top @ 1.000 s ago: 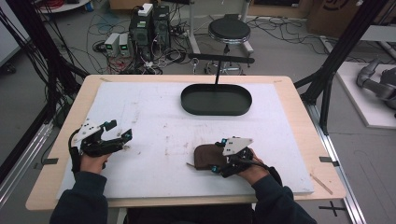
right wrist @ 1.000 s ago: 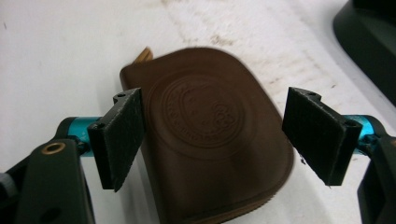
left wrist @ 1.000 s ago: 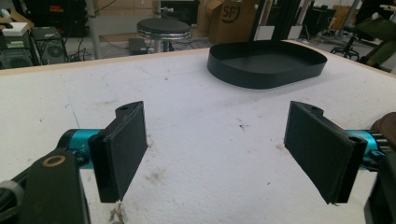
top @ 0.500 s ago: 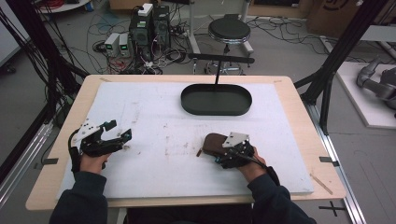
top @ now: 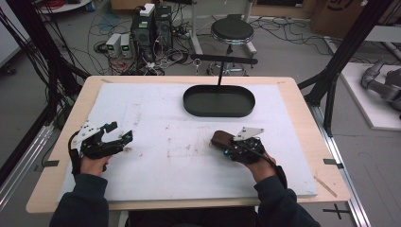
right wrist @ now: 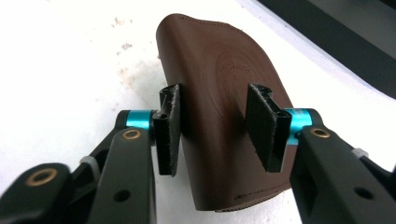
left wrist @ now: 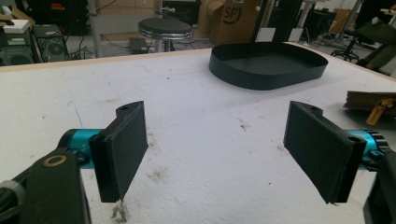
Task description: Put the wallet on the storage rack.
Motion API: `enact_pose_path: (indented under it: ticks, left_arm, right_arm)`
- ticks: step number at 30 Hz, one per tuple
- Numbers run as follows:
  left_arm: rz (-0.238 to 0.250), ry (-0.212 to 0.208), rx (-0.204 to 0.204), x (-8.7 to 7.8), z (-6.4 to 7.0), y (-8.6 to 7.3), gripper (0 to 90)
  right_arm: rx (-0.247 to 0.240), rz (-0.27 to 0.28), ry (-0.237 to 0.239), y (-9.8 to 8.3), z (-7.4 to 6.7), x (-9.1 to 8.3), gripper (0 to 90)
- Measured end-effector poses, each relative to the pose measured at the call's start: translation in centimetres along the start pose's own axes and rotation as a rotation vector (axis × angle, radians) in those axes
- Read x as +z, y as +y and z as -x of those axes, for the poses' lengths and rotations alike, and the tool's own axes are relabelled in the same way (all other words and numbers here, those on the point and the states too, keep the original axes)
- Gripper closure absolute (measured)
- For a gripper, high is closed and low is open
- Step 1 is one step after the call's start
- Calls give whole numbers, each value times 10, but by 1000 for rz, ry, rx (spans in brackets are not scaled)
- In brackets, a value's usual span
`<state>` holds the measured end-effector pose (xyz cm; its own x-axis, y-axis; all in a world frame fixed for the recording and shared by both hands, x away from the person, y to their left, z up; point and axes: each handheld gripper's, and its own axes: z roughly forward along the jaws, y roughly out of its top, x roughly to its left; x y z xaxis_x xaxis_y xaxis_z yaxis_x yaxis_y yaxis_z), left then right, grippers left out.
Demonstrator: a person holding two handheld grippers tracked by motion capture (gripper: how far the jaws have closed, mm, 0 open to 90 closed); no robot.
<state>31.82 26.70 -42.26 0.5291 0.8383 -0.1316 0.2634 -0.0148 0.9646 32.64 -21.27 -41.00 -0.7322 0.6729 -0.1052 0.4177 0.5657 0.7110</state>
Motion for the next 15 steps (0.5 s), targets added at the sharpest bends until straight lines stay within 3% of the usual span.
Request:
enact_pose_path:
  ticks: [9, 12, 15]
  left_arm:
    - [-4, 1, 5, 0, 0, 0, 217]
    - [-4, 2, 7, 0, 0, 0, 219]
    - [-3, -3, 10, 1, 0, 0, 221]
  right_arm:
    - [127, 57, 109, 3, 15, -20, 674]
    - [220, 71, 149, 2, 22, -25, 676]
    - [277, 74, 133, -2, 29, -27, 676]
